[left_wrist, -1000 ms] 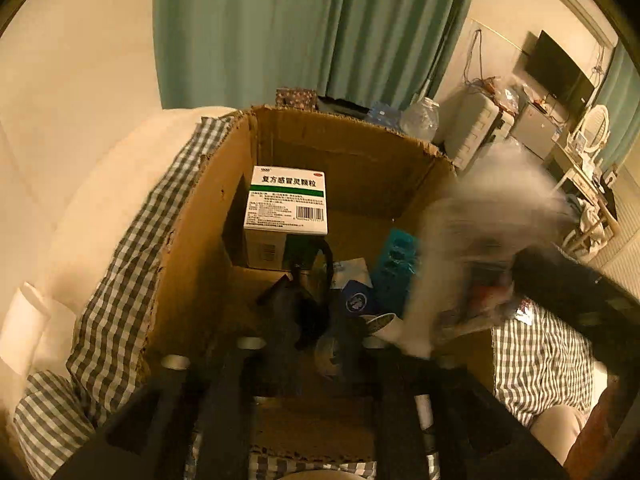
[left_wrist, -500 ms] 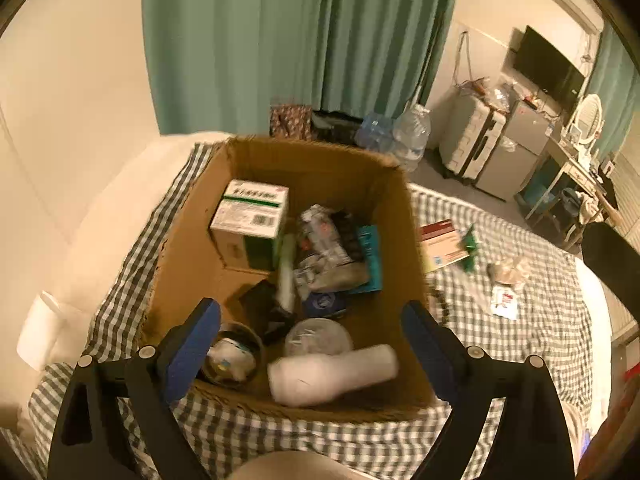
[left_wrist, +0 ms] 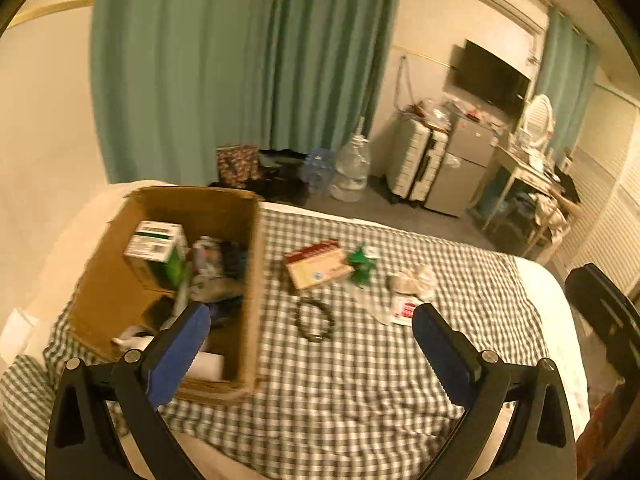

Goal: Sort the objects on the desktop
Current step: 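Grasp the bead bracelet with the left gripper while the right gripper grasps the red-printed white packet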

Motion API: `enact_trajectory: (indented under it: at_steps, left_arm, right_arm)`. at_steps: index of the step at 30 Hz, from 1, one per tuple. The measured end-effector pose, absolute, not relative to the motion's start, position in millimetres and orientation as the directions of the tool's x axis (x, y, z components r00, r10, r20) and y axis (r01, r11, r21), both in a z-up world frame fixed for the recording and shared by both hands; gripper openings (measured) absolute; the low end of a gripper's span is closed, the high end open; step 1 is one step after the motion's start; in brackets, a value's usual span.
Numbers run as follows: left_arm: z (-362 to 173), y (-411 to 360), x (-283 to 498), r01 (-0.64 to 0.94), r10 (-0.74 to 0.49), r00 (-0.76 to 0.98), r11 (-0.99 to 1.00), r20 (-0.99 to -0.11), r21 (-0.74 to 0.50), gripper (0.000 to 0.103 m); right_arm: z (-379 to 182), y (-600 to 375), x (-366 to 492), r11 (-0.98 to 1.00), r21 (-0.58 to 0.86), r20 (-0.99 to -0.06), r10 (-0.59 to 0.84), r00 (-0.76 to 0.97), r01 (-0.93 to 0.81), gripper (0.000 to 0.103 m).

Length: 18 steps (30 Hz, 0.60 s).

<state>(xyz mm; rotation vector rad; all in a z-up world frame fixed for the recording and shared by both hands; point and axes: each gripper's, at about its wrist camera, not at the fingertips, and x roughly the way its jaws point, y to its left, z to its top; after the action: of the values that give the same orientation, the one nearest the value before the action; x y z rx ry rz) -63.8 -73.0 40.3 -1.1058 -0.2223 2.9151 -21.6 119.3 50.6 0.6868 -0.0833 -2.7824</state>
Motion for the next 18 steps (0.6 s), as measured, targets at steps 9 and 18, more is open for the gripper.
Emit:
enact_trajectory:
  at_steps: [9, 18]
  left_arm:
    - [-39, -15, -94, -0.003, 0.017, -0.661, -1.000, -0.750, -0.020, 0.103]
    - [-118, -20, -144, 0.032, 0.011, -0.570, -0.999, -0.821, -0.036, 0.103]
  right_arm:
    - [-9, 202, -50, -0.966, 0.243, -0.529, -0.210, -0.822, 0.090, 0.096]
    - [-102, 197, -102, -0.969, 0.241, -0.673, -0.201, -0.711, 0.045, 0.096]
